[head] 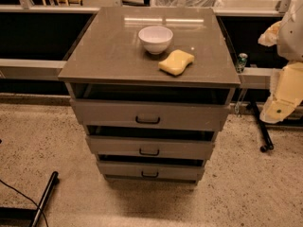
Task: Open middle drawer
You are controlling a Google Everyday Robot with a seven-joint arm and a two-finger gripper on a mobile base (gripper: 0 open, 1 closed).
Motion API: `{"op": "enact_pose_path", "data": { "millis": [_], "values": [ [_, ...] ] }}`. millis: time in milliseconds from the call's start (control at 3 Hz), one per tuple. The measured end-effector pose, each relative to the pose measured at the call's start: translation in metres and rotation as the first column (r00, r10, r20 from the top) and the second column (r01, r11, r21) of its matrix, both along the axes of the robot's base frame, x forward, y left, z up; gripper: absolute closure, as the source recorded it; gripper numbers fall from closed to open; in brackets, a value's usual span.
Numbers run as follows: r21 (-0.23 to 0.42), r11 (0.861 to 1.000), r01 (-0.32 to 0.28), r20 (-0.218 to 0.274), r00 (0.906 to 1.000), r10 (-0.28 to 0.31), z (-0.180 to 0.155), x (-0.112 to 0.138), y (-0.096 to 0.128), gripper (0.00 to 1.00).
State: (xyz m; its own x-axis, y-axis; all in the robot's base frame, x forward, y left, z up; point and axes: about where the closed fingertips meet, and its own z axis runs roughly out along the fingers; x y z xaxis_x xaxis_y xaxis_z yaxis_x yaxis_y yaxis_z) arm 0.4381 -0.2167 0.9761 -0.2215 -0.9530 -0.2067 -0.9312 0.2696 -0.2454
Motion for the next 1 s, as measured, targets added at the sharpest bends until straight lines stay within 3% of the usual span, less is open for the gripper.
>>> {"op": "enact_pose_path", "data": {
  "millis": [333, 667, 1000],
  "values": [
    [0.0, 1.0, 0.0, 0.0, 1.0, 0.0, 0.0, 0.0, 0.0, 0.0],
    [-0.02, 1.0, -0.001, -0.019, 0.9998, 0.001, -0.034, 0.005, -0.006, 0.0],
    [-0.078, 0.996, -0.045, -0.091, 0.9951, 0.038, -0.127, 0.009, -0.014, 0.0]
  ]
}}
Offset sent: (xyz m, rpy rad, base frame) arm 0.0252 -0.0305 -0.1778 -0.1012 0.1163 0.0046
